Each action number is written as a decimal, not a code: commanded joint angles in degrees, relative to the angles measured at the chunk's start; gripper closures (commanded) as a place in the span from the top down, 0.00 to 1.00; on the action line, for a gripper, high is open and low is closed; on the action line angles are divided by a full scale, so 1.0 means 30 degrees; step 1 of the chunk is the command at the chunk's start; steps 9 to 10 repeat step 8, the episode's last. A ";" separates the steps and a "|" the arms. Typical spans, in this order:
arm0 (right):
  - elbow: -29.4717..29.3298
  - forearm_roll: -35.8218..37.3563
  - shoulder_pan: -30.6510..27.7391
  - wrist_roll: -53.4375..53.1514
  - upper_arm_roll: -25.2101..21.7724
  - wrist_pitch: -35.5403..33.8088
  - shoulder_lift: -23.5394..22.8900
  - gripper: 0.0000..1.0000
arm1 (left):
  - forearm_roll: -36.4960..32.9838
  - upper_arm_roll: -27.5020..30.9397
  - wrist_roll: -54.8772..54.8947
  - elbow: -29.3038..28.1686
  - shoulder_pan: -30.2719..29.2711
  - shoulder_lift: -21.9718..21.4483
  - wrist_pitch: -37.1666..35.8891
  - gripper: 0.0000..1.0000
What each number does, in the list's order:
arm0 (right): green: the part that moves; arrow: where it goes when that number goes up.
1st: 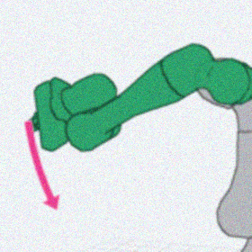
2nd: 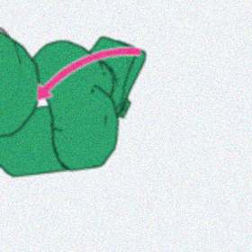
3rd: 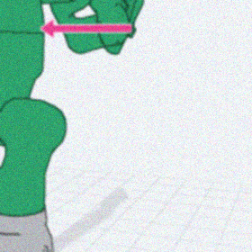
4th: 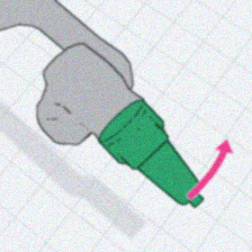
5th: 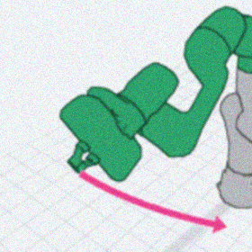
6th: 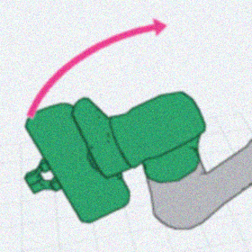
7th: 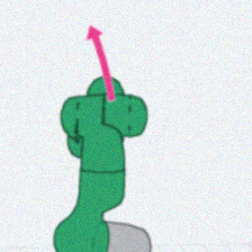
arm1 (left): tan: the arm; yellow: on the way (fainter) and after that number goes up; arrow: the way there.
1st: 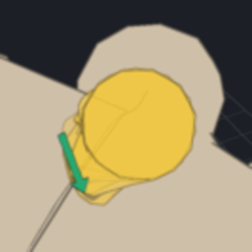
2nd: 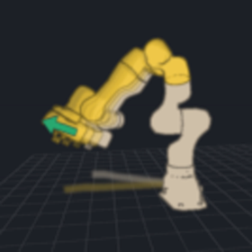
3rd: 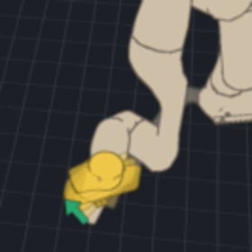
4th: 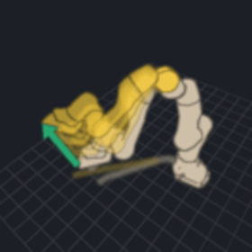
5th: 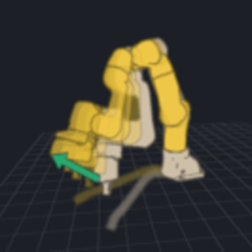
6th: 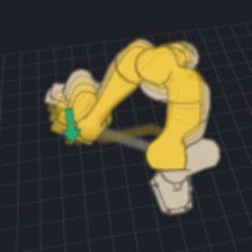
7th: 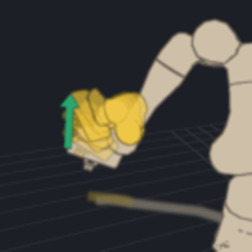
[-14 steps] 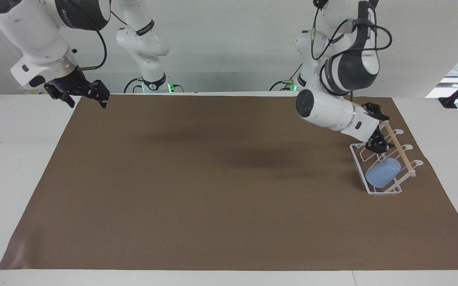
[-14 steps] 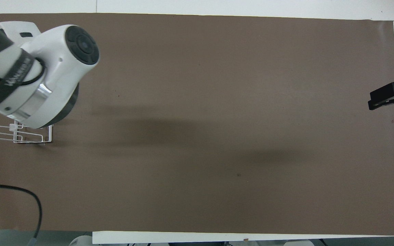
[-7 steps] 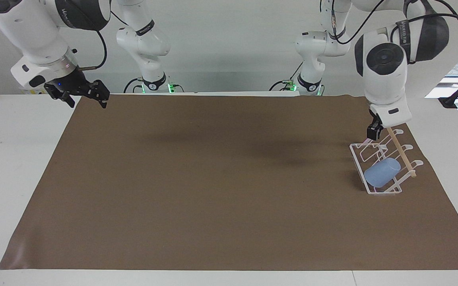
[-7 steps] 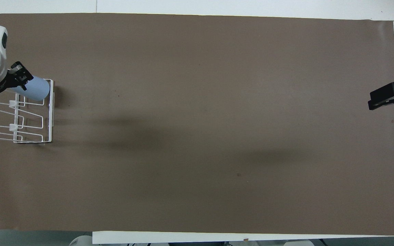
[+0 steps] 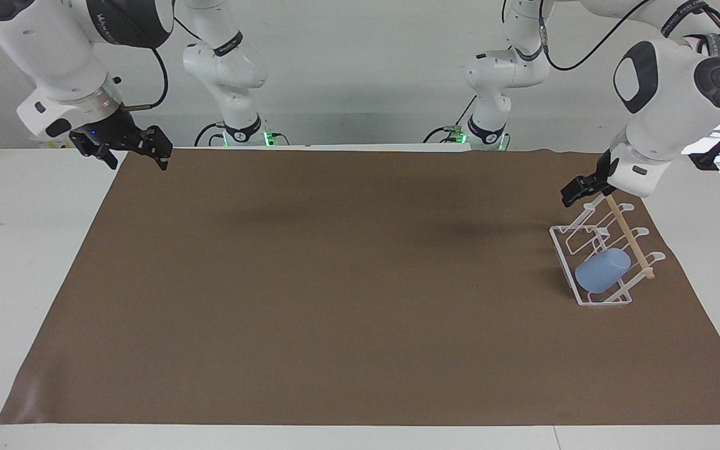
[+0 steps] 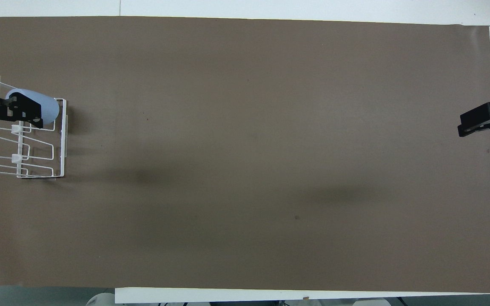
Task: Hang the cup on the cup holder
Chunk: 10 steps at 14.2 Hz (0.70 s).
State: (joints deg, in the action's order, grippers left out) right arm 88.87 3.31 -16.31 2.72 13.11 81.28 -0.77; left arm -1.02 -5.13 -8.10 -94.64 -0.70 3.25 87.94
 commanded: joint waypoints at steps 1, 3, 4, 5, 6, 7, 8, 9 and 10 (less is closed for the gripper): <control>0.0466 -0.0370 -0.0216 0.0266 0.0083 0.0063 0.0402 1.00 | 0.0341 -0.0134 0.0972 0.1128 -0.0030 -0.0500 -0.0221 1.00; 0.0466 -0.0370 -0.0216 0.0266 0.0083 0.0063 0.0402 1.00 | 0.0196 -0.0134 0.1058 0.2041 -0.0001 -0.0352 -0.0221 1.00; 0.0466 -0.0370 -0.0216 0.0295 0.0083 0.0063 0.0402 1.00 | 0.0281 -0.0134 0.1059 0.2131 -0.0030 -0.0352 -0.0250 1.00; 0.0466 -0.0370 -0.0187 0.0295 0.0083 0.0063 0.0402 1.00 | 0.0311 -0.0163 0.1088 0.2132 -0.0030 -0.0381 -0.0250 1.00; 0.0466 -0.0370 -0.0187 0.0266 0.0083 0.0063 0.0402 1.00 | 0.0311 -0.0164 0.1088 0.2132 0.0028 -0.0382 -0.0279 1.00; 0.0466 -0.0370 -0.0187 0.0266 0.0083 0.0063 0.0402 1.00 | 0.0311 -0.0164 0.1088 0.2103 0.0115 -0.0382 -0.0221 1.00; 0.0466 -0.0370 -0.0187 0.0295 0.0083 0.0063 0.0402 1.00 | 0.0311 -0.0164 0.1088 0.2102 0.0145 -0.0411 -0.0221 1.00; 0.0466 -0.0370 -0.0187 0.0295 0.0083 0.0063 0.0402 1.00 | 0.0311 -0.0164 0.1088 0.2102 0.0145 -0.0411 -0.0221 1.00; 0.0466 -0.0370 -0.0187 0.0295 0.0083 0.0063 0.0402 1.00 | 0.0311 -0.0164 0.1088 0.2102 0.0145 -0.0411 -0.0221 1.00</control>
